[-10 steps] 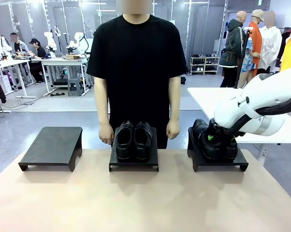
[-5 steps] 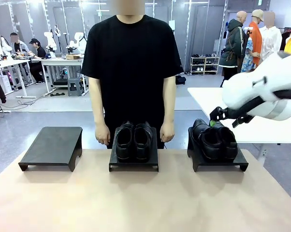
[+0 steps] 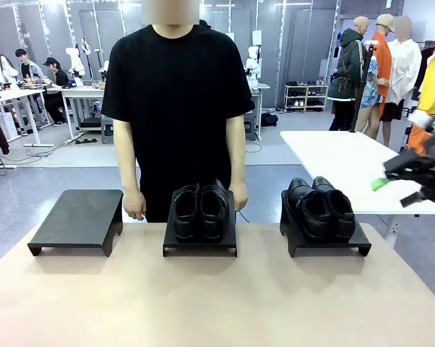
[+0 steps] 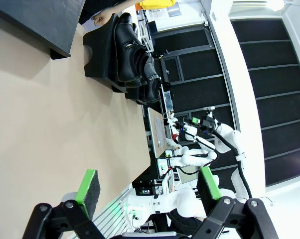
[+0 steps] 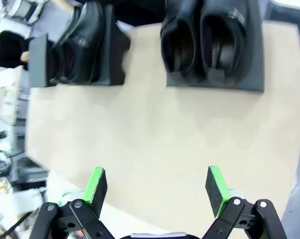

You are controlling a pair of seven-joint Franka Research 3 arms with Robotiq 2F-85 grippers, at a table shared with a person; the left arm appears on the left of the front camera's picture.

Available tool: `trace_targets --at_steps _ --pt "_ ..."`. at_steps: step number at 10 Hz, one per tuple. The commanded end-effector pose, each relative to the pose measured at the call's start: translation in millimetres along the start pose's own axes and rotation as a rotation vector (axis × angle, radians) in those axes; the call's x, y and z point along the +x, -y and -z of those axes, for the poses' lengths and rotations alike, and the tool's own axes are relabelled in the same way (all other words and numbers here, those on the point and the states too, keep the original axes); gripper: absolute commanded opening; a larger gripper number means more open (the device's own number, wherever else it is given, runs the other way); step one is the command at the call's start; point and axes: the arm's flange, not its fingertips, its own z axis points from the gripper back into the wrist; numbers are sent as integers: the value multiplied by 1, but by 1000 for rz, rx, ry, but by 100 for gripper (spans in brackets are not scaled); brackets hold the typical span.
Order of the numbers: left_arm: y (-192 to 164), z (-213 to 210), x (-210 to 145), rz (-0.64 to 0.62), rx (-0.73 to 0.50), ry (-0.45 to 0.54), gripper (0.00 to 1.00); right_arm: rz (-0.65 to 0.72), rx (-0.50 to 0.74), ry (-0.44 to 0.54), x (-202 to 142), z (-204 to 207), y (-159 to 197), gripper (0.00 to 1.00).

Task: Place the shoes on the stand as instructed by the person.
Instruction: Pick up another pair of Shoes and place it on the Shoes Stand indicated by the person.

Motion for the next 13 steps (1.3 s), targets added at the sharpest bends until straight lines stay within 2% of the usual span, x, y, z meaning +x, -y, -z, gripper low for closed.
trace_targets --at_steps 1,2,5,6,7,9,10,12,13 --pt "2 0 2 -6 -21 10 100 79 182 6 -34 -31 50 100" --pt "2 0 2 -6 -21 10 100 115 326 -21 -63 -43 78 100" --pt "2 0 2 -6 -21 10 100 150 590 -39 -137 -65 145 100" --pt "2 0 2 -6 -21 10 100 161 711 -35 -157 -74 168 100" --pt "2 0 2 -6 -21 10 100 153 759 -32 -174 -74 182 100" --pt "2 0 2 -6 -21 10 100 180 776 -16 -192 -66 198 100" --pt "2 0 2 -6 -21 10 100 192 779 -20 -193 -59 201 100" --pt "2 0 2 -6 -21 10 100 218 776 -40 -171 -44 196 100" --pt "2 0 2 -6 -21 10 100 225 784 -26 -200 -53 200 100"
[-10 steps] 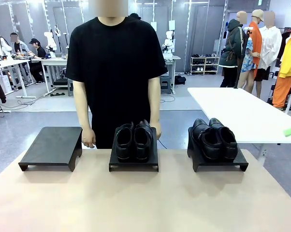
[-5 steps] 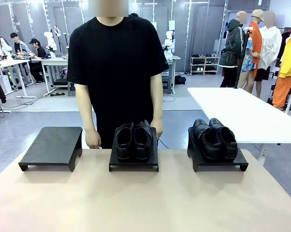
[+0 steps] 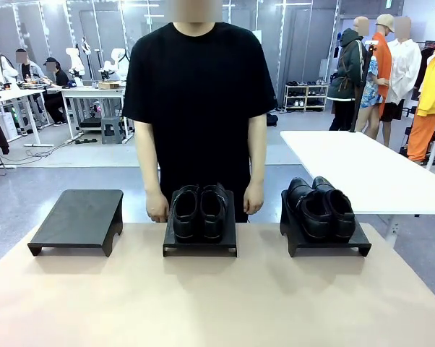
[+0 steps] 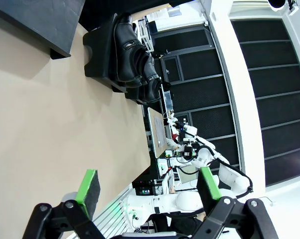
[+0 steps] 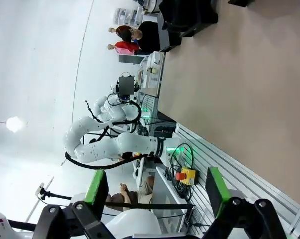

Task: Place the shoes on the stand as instructed by the person.
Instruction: Pick up another pair of Shoes and place it on the Shoes Stand indicated by the person.

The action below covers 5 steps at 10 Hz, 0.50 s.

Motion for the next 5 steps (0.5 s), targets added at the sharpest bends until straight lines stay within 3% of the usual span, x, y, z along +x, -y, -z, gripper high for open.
trace_targets --at_steps 1,5 --pt "2 0 2 -5 -22 10 100 -13 1 18 -15 -9 -5 100" --pt "2 0 2 -5 -22 10 100 -13 1 18 -15 -9 -5 100"
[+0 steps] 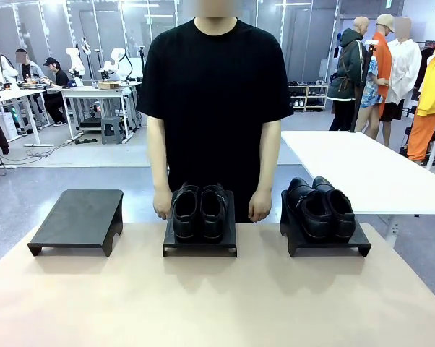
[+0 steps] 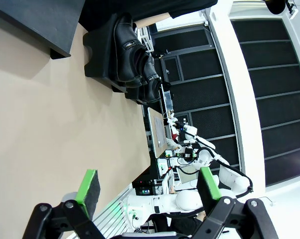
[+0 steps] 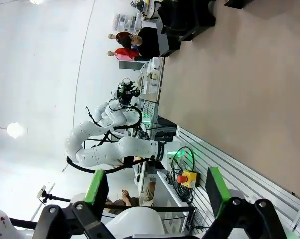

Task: Place the shoes on the stand as instructed by the person.
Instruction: Pick up another pair of Shoes and place it on the Shoes Stand indicated by the person.

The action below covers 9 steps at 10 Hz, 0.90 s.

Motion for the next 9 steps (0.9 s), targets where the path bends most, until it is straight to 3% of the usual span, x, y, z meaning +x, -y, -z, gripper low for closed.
trace_targets --at_steps 1,9 --pt "2 0 2 -6 -22 10 100 -21 1 -20 -4 3 -2 100" --pt "2 0 2 -6 -22 10 100 -21 1 -20 -4 3 -2 100"
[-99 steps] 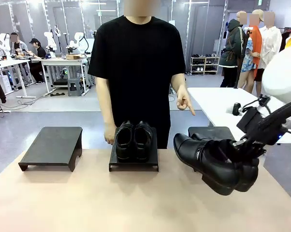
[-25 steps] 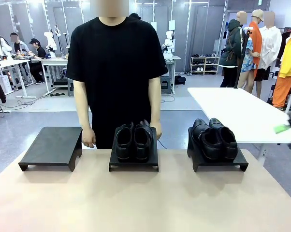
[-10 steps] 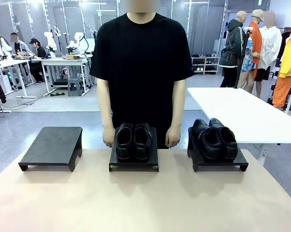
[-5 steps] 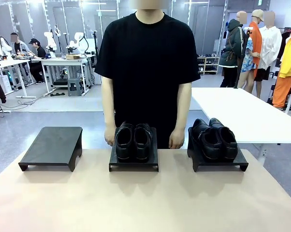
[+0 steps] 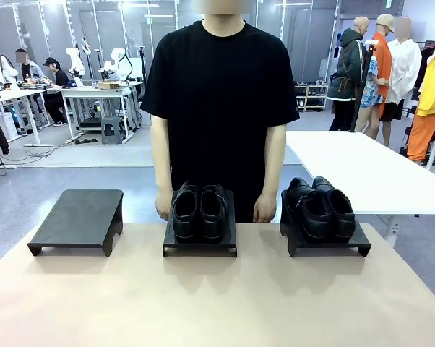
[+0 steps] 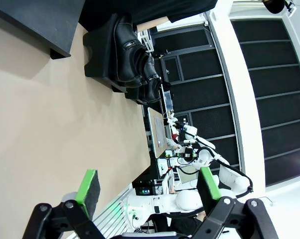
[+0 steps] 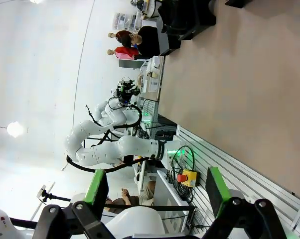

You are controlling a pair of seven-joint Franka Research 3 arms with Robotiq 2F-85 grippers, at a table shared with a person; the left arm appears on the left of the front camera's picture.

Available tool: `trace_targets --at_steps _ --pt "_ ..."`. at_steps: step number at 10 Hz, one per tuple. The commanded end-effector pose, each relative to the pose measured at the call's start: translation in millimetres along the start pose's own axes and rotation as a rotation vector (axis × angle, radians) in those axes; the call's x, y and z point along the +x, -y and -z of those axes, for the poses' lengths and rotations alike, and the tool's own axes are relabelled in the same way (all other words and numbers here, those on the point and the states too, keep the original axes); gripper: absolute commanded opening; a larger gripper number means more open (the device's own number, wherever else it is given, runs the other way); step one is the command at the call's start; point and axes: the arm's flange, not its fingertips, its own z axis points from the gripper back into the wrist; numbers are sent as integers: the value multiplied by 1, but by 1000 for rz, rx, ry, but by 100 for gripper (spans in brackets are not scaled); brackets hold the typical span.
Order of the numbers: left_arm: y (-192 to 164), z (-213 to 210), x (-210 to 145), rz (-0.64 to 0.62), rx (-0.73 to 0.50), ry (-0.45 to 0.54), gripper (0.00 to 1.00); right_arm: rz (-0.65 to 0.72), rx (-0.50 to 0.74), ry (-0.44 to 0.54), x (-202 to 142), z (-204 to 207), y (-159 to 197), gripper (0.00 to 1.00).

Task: Place the shoes on the stand as instructed by the person.
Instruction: Pick up another pair of Shoes and place it on the Shoes Stand indicated by the person.

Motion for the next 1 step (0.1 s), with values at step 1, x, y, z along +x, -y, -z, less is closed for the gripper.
trace_targets --at_steps 1 --pt "2 0 2 -6 -22 10 100 -20 1 -13 -5 1 -1 100"
